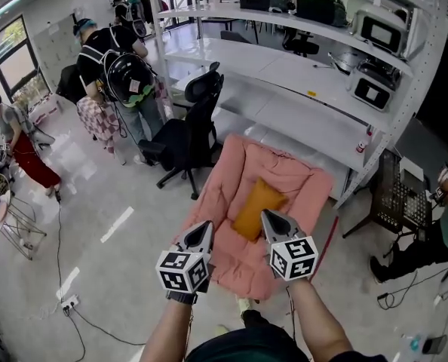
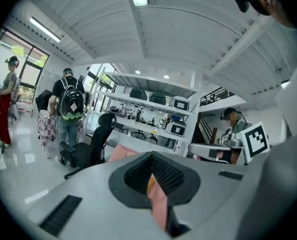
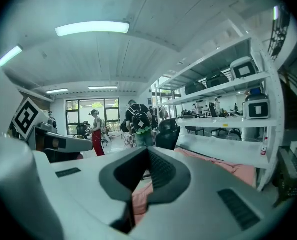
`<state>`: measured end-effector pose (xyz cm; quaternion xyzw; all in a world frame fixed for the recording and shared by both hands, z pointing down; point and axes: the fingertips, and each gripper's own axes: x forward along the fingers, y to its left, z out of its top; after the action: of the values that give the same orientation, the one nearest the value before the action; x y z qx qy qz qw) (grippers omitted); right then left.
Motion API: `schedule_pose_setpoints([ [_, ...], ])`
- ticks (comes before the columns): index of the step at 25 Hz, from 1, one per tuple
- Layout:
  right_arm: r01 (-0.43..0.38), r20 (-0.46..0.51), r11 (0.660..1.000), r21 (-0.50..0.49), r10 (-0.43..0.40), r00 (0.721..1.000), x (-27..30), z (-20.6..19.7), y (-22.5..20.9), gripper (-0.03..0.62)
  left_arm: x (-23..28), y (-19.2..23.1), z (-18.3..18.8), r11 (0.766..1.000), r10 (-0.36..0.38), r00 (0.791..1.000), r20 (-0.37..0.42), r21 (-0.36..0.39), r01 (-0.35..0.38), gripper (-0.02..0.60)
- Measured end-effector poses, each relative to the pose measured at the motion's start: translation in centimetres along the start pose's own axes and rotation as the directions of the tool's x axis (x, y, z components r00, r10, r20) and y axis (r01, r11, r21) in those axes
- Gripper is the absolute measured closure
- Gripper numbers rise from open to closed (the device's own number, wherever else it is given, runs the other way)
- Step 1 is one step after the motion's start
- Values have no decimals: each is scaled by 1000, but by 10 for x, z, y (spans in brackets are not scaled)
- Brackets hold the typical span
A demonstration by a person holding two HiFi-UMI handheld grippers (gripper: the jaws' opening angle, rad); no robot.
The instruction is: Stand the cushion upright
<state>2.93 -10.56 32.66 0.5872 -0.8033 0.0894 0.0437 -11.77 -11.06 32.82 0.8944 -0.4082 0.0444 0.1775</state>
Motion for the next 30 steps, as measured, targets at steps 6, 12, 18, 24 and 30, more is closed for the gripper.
schedule_pose_setpoints([
  [6, 27, 51, 1000, -5, -26, 998, -23, 24, -1, 589, -31, 8, 28, 999, 43, 998, 44, 30, -45, 575],
  [12, 28, 84, 1000, 0, -28, 996, -34, 39, 6, 589, -54, 17, 52, 997, 66, 994, 87, 44, -70, 575],
  [18, 2, 88, 999, -34, 1, 996, -36, 43, 21, 591, -65, 18, 59, 996, 77, 990, 115, 45, -83, 575],
  [24, -1, 85, 999, -45, 5, 996, -36, 47, 23, 591, -69, 16, 67, 995, 78, 988, 130, 56, -85, 575],
  [30, -7, 75, 999, -49, 10, 997, -36, 43, 24, 591, -72, 15, 67, 995, 80, 988, 133, 53, -88, 575],
])
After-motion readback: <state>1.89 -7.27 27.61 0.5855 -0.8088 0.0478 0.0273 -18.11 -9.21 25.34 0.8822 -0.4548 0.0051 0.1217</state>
